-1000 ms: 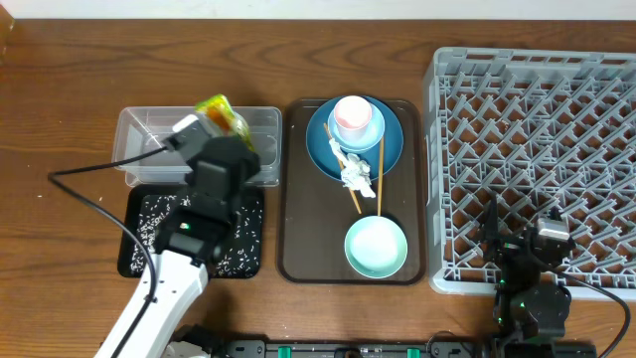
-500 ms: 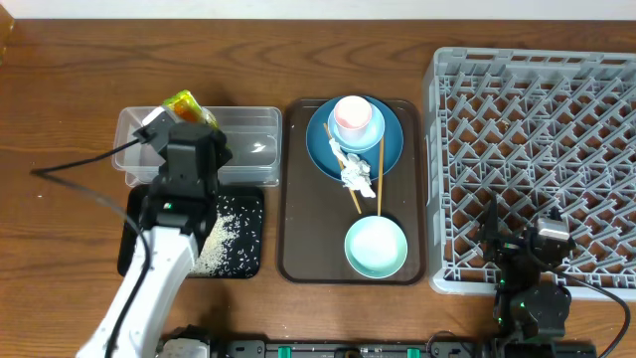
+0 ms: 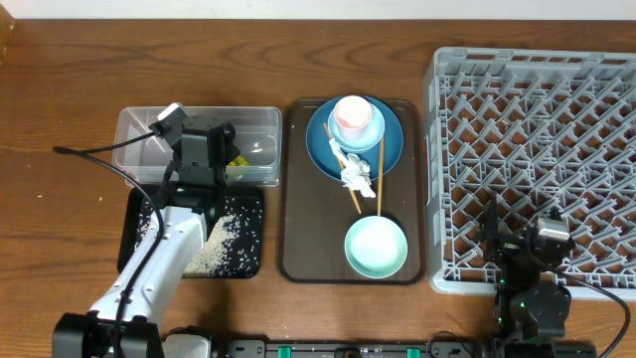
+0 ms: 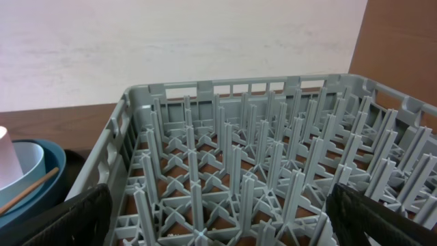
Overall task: Sort waste into correct bins and load items into the dishwasher rack
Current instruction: 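Move the left gripper to the white tissue on the blue plate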
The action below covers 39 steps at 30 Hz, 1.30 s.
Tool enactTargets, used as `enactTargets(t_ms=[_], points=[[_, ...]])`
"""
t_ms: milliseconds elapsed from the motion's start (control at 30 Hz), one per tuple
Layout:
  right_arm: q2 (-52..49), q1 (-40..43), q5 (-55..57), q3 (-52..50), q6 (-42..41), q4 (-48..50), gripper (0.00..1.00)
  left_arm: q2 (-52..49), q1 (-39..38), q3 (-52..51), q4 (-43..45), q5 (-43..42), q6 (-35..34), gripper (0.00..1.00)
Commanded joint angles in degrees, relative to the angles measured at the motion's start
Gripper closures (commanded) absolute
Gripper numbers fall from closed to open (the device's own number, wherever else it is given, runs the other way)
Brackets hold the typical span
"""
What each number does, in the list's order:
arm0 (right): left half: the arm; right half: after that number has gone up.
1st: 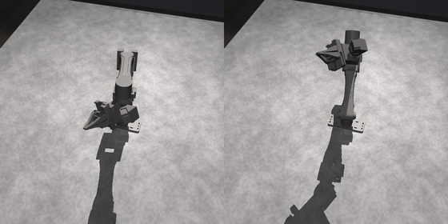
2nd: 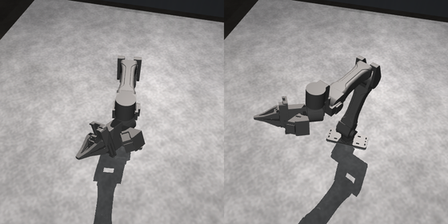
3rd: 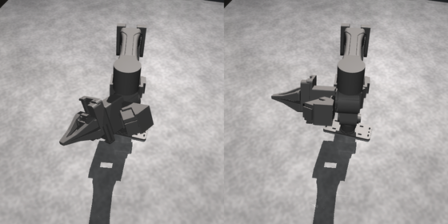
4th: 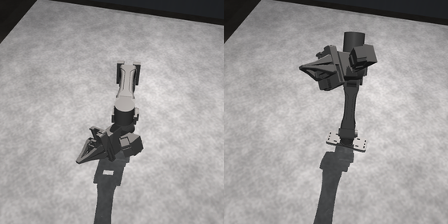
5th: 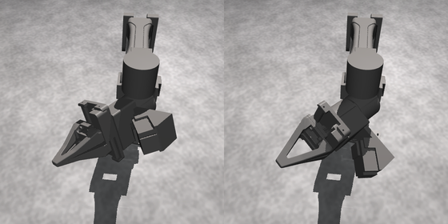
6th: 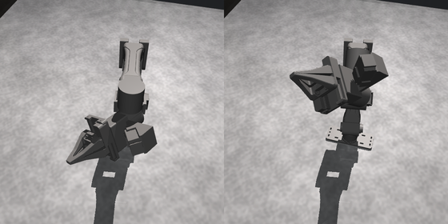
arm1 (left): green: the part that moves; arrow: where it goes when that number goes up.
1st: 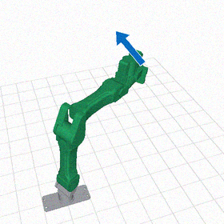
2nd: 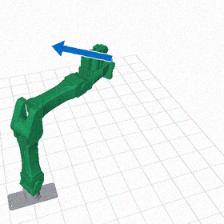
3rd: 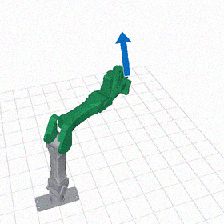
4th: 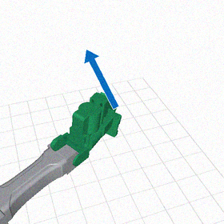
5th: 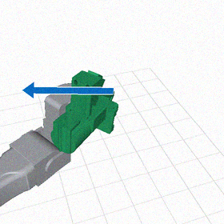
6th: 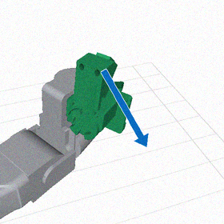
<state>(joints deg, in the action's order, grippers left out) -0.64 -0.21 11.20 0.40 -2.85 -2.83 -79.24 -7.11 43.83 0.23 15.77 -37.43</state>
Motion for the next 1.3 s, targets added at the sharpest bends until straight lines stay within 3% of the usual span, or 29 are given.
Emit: enactTargets(t_ms=[0,133,367,467,667,1267], points=[[0.11,0.02,0.17,-0.11,-0.96,-0.2,0.01,0.46,0.35,-0.11,-0.11,0.26,1.51,0.55],[0.11,0.02,0.17,-0.11,-0.94,-0.22,0.01,1.99,0.17,-0.11,-0.11,-2.51,3.96,0.56],[0.11,0.02,0.17,-0.11,-0.96,-0.22,0.01,8.61,-2.23,-0.11,-0.17,-28.89,4.02,0.45],[0.11,0.02,0.17,-0.11,-0.96,-0.2,0.01,8.85,-4.0,-0.11,-0.13,-35.76,4.0,0.45],[0.11,0.02,0.17,-0.11,-0.96,-0.2,0.01,7.82,-9.81,-0.11,0.85,-37.18,4.0,0.36],[0.04,0.02,0.17,-0.11,-0.96,-0.2,0.01,-1.29,-22.64,-0.11,7.58,-35.43,3.96,0.31]])
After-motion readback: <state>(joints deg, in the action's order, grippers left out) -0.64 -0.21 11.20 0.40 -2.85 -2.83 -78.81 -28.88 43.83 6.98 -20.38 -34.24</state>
